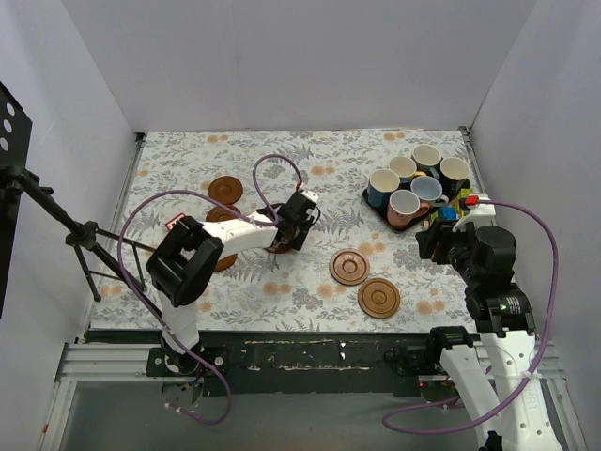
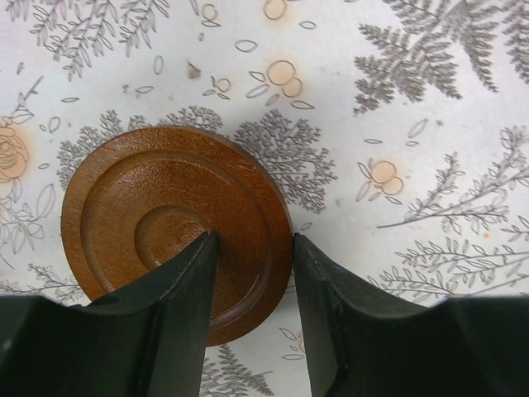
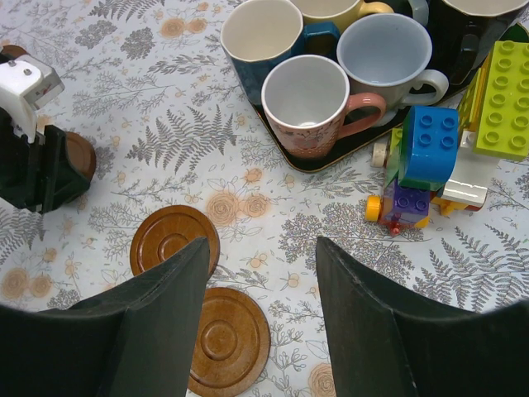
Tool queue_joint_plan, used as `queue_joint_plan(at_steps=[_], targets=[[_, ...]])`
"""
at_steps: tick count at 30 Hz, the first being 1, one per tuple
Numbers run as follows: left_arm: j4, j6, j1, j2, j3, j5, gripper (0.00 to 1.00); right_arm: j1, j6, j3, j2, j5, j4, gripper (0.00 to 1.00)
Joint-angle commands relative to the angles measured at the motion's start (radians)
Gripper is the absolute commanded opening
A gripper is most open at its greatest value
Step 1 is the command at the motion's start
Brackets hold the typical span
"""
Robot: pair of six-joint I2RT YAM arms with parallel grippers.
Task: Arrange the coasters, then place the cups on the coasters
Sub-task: Move the coaster to the center of the board.
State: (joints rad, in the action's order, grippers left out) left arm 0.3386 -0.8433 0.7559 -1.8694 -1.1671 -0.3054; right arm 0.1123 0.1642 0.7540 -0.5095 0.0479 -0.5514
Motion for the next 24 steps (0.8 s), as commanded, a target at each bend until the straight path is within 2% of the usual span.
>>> queue_joint_plan(at_steps=[1, 13, 24], targets=[[0.050, 0.069, -0.067, -0.048, -0.014, 0.015, 0.38, 0.000, -0.011, 0.013, 0.014, -0.011, 0.019, 0.63], [0.022, 0.096, -0.119, -0.146, -0.101, -0.012, 0.38, 0.001, -0.009, 0.018, 0.014, -0.014, 0.015, 0.63], [0.016, 0.098, -0.178, -0.174, -0.147, -0.018, 0.38, 0.001, -0.012, 0.019, 0.014, -0.017, 0.011, 0.63]])
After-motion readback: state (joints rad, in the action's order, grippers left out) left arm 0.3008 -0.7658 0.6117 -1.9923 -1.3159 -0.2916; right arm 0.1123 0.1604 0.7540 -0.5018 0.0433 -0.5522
